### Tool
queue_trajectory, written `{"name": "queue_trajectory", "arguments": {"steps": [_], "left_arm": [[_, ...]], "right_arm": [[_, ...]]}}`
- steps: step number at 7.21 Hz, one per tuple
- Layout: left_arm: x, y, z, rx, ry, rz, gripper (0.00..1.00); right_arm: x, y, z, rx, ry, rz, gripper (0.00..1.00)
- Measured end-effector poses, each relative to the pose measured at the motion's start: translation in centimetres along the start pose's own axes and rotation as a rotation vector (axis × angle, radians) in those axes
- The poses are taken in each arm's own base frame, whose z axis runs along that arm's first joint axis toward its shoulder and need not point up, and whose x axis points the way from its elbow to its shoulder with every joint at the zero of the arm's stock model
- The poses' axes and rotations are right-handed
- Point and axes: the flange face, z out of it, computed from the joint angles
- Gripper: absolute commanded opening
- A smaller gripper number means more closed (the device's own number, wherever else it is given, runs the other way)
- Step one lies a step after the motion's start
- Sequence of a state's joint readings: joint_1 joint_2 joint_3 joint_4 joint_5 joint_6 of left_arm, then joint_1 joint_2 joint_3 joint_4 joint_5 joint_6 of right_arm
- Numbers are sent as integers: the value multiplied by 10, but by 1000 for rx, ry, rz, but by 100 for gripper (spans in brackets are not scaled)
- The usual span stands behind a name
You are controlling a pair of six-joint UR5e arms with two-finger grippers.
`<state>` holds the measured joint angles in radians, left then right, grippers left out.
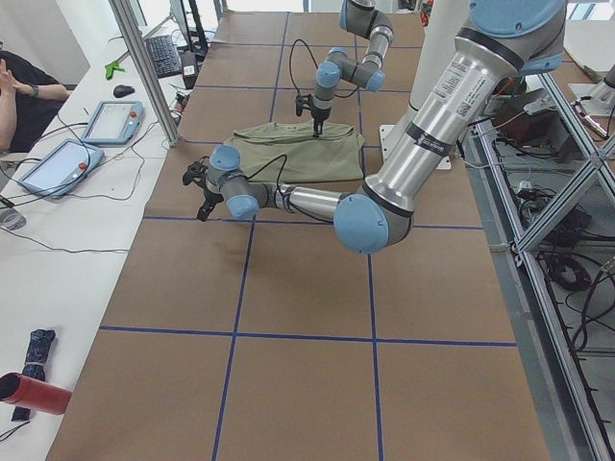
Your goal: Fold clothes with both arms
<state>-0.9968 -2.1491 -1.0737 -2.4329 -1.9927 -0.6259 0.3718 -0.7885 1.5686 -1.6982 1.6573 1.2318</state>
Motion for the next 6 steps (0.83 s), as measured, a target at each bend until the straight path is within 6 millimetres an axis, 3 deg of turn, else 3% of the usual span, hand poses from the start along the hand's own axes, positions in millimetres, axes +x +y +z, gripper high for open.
{"name": "queue_trajectory", "arguments": {"steps": [2, 5, 6], "left_arm": [[1, 1, 1, -2, 1, 1, 100], [3, 2, 2, -3, 3, 3, 100], [3, 2, 2, -4, 3, 3, 100]], "right_arm": [[41, 11, 3, 4, 2, 3, 0], [67, 8, 7, 13, 17, -6, 0], [71, 2, 8, 22, 25, -28, 27]]}}
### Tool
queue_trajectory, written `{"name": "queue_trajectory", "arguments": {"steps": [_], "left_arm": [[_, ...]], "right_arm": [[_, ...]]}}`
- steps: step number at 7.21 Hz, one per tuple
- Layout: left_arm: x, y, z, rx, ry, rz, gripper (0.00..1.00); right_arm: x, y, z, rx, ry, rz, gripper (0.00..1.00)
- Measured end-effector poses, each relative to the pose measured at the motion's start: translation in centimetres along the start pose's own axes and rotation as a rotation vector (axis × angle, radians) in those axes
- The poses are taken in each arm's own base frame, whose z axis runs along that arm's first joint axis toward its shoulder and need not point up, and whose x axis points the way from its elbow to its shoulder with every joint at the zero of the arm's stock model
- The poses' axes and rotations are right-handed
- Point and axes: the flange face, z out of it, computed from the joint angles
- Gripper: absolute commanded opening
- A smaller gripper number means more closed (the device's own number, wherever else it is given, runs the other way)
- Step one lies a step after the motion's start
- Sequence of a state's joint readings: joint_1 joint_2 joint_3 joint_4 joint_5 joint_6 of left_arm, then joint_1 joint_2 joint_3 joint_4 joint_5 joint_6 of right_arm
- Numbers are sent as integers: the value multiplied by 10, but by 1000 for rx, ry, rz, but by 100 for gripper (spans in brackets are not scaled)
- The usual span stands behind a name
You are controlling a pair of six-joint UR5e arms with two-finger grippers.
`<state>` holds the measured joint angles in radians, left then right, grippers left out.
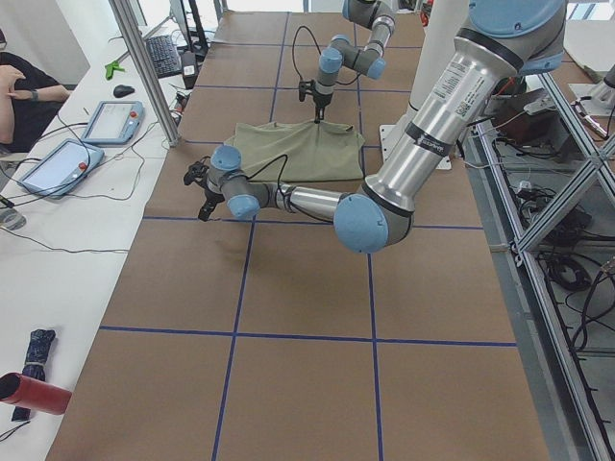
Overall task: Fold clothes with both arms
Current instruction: 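Move both grippers to the shirt's edge nearest the robot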
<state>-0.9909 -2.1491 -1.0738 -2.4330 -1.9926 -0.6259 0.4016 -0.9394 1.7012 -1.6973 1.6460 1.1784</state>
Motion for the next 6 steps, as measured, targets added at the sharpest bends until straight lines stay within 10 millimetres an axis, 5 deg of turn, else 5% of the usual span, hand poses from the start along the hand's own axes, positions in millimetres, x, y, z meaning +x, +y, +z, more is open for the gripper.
{"name": "queue_trajectory", "arguments": {"steps": [1, 4, 6], "left_arm": [[1, 1, 1, -1, 1, 1, 100], [2, 2, 2, -4, 2, 2, 100], [13, 1, -9, 4, 34, -33, 100]], "right_arm": [[2, -4, 2, 9, 8, -17, 99], [2, -12, -2, 23, 1, -35, 100], [13, -14, -30, 26, -56, 0, 100]]}}
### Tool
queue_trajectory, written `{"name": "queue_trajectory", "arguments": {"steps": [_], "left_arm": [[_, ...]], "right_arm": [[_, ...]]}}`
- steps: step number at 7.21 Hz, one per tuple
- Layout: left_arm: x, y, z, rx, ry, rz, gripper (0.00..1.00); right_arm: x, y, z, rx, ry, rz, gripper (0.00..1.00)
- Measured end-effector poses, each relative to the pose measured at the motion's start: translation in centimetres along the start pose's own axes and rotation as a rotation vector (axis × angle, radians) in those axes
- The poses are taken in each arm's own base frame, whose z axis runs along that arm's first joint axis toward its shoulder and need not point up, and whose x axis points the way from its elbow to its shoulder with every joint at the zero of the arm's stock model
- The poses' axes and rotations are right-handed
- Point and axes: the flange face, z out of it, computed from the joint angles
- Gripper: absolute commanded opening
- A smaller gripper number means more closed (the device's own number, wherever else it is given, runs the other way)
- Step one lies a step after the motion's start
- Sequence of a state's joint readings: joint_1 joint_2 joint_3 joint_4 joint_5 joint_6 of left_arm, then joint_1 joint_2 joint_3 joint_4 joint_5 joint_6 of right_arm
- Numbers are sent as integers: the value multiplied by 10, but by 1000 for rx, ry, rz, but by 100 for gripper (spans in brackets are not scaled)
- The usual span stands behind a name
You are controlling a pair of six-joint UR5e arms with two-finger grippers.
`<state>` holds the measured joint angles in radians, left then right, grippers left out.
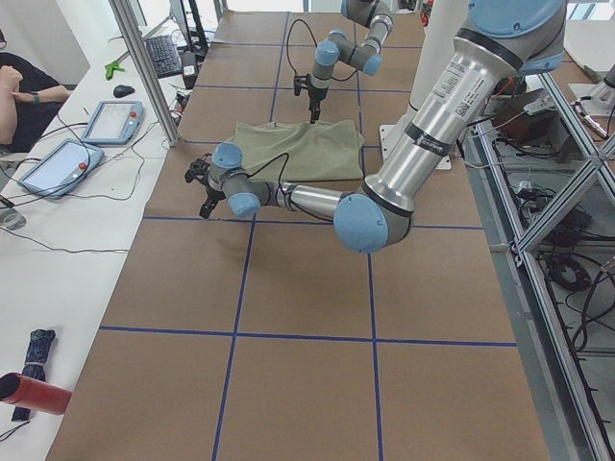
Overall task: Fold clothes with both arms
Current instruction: 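Move both grippers to the shirt's edge nearest the robot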
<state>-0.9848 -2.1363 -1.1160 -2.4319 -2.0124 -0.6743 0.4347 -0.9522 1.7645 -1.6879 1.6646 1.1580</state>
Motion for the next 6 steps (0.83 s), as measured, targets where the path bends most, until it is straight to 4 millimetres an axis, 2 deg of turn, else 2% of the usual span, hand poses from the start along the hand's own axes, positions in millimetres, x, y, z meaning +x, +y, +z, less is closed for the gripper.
{"name": "queue_trajectory", "arguments": {"steps": [1, 2, 4, 5, 6], "left_arm": [[9, 9, -14, -5, 44, -64, 100], [26, 29, -33, -12, 96, -125, 100], [83, 102, -78, -48, 210, -249, 100], [119, 142, -102, -74, 261, -319, 100], [154, 178, -117, -92, 289, -385, 100]], "right_arm": [[12, 7, -15, -2, -31, 52, 100], [27, 15, -27, 1, -67, 126, 100], [55, 43, -25, 17, -218, 281, 100], [67, 54, -22, 18, -276, 341, 100], [72, 60, -22, 13, -300, 383, 100]]}}
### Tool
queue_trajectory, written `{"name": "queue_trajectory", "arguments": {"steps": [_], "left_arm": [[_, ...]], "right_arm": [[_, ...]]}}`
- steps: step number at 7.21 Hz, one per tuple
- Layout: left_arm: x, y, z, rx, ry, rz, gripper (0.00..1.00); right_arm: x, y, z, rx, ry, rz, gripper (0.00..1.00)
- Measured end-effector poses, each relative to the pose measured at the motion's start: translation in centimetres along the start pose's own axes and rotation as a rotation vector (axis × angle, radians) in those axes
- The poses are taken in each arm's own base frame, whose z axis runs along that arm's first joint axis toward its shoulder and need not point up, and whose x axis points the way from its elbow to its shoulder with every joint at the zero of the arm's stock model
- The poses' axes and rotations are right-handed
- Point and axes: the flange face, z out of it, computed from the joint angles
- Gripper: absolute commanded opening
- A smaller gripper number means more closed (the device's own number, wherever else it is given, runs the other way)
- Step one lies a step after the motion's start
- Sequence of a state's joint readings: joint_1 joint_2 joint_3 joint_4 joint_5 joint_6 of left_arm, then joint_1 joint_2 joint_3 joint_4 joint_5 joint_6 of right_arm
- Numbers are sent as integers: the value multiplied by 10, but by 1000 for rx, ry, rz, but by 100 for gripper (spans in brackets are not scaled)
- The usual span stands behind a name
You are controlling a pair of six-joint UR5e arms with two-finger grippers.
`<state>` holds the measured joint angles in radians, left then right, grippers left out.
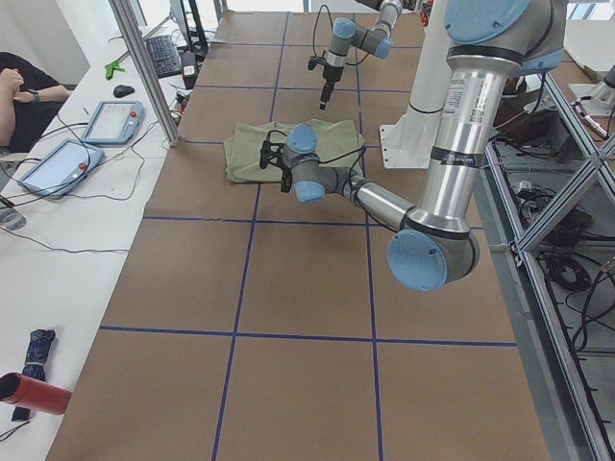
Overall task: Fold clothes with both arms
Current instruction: 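Move both grippers to the shirt's edge nearest the robot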
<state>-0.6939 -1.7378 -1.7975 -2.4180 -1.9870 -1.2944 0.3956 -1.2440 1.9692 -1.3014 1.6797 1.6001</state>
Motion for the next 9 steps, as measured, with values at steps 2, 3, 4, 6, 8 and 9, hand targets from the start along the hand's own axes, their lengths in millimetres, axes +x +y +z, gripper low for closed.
{"name": "queue_trajectory", "arguments": {"steps": [2, 3, 4, 6, 8, 9], "left_arm": [[30, 77, 24, -16, -5, -127, 100], [41, 110, 39, -33, -33, -174, 100], [49, 140, 52, -52, -59, -198, 100], [62, 178, 68, -77, -90, -226, 100], [85, 193, 82, -79, -136, -229, 99], [90, 197, 85, -78, -148, -226, 92]], "right_arm": [[3, 4, 0, -4, -8, 40, 100], [3, 6, 0, -4, -8, 50, 100], [3, 7, 1, -5, -8, 55, 100], [3, 8, 1, -4, -7, 58, 100], [3, 10, 2, -8, -6, 56, 100], [4, 10, 2, -8, -6, 57, 100]]}}
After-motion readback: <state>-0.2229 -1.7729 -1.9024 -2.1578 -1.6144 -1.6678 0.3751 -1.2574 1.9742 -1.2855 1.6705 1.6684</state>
